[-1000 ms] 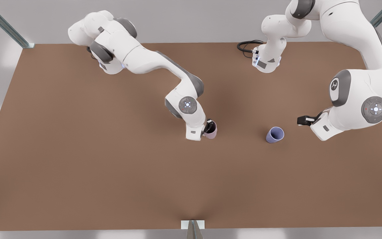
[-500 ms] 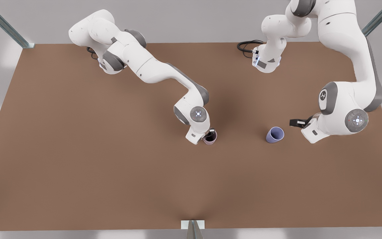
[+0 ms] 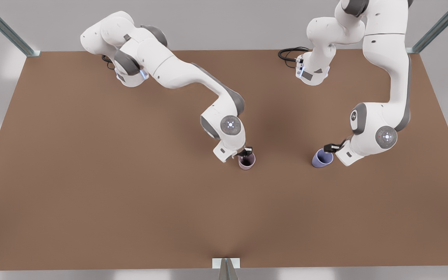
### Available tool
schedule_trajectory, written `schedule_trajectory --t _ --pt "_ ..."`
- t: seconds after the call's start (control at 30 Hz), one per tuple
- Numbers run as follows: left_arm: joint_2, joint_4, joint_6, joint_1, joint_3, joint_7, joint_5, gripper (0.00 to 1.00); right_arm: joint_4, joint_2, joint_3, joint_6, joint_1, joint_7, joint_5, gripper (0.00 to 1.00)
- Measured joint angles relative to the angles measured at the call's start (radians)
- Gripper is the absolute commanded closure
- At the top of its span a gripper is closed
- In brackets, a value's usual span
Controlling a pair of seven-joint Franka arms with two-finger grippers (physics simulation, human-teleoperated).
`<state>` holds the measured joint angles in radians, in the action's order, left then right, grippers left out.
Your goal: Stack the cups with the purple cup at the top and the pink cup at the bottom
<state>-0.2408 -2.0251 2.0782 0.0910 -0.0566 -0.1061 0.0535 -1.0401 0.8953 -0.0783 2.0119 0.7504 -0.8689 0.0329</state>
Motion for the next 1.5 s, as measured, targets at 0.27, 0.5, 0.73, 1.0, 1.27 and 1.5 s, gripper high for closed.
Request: schedule_trajectory --t 0.27,0.5,0.73,1.0,1.27,1.5 --pt "-0.058 0.000 0.051 0.000 0.000 -0.002 0.001 0.00 -0.513 -0.705 0.044 -0.213 -0.518 0.167 -0.116 0.00" --pt "-0.102 0.000 0.062 -0.009 -0.004 -0.006 0.002 0.00 -0.514 -0.773 0.059 -0.308 -0.801 0.392 -0.125 0.00" --pt "-0.153 0.006 0.069 -0.011 -0.008 -0.009 0.003 0.29 -0.426 -0.748 0.059 -0.356 -0.833 0.542 -0.090 0.00" --pt "-0.186 0.008 0.087 -0.011 -0.008 -0.011 0.005 0.55 -0.402 -0.730 0.060 -0.369 -0.829 0.658 -0.083 0.00" --pt "-0.182 0.015 0.095 -0.010 -0.008 -0.010 0.005 0.74 -0.378 -0.712 0.061 -0.372 -0.825 0.731 -0.082 0.00" --pt "-0.147 0.061 0.050 -0.003 0.004 0.001 0.002 0.79 -0.373 -0.710 0.061 -0.372 -0.829 0.772 -0.080 0.00"
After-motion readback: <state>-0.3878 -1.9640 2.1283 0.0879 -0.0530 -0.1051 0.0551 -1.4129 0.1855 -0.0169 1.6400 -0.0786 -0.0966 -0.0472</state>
